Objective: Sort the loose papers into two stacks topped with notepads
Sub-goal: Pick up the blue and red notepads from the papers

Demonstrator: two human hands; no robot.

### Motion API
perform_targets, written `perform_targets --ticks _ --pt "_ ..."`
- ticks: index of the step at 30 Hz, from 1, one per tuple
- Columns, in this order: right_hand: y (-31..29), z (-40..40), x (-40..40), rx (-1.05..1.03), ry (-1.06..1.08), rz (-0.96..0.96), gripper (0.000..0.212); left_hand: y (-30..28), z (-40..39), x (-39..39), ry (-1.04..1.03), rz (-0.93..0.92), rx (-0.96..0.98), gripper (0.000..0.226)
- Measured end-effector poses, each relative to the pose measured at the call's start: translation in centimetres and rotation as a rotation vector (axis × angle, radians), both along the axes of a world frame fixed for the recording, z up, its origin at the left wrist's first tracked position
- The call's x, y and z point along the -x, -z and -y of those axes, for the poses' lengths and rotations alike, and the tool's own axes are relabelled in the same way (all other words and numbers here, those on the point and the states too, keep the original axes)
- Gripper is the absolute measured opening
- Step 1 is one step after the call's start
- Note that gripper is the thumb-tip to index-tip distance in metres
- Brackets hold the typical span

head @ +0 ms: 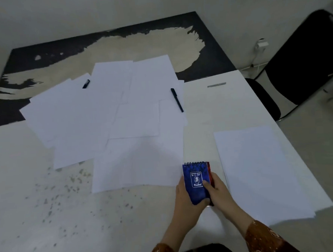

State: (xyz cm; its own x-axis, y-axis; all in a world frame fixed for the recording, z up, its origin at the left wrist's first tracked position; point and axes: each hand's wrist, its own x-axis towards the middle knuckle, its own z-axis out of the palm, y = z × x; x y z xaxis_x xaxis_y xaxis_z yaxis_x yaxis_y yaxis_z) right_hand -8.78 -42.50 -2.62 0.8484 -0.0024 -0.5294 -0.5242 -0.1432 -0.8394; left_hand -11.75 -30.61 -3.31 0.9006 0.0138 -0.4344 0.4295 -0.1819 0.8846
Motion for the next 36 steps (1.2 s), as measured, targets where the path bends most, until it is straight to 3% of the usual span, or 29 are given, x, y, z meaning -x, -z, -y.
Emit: perform_targets --ticks 4,8,17,20,23,29,36 --pt "0.8 2.8 1.5 0.299 -0.130 0.090 0.014 -0.5 2.3 2.9 -0.106 -0.046 -0.066 0.061" --pt "1.2 3.9 3.0 0.333 -0.113 0.149 0.031 -0.5 3.6 4.3 -0.094 -0.003 -0.252 0.057" --pt "2.0 5.5 3.2 0.469 -0.312 0.246 0.026 -0.2 5.3 5.5 -0.038 0.012 -0.460 0.050" --pt "1.8 5.5 3.6 0.468 -0.324 0.253 0.038 -0.8 5.1 5.5 -0.057 -0.018 -0.352 0.056" --pt "1.2 5.1 3.5 0.571 -0.326 0.330 0.045 -1.0 3.9 4.9 -0.056 -0.066 -0.265 0.048" --pt "-1.2 1.5 0.2 0.385 -0.303 0.415 0.037 -2.0 -1.3 3.0 -0.079 0.017 -0.406 0.034" --pt "-1.5 -5.8 -6.6 0.333 -0.371 0.337 0.050 -3.4 -10.1 -1.9 -0.192 0.122 -0.483 0.026"
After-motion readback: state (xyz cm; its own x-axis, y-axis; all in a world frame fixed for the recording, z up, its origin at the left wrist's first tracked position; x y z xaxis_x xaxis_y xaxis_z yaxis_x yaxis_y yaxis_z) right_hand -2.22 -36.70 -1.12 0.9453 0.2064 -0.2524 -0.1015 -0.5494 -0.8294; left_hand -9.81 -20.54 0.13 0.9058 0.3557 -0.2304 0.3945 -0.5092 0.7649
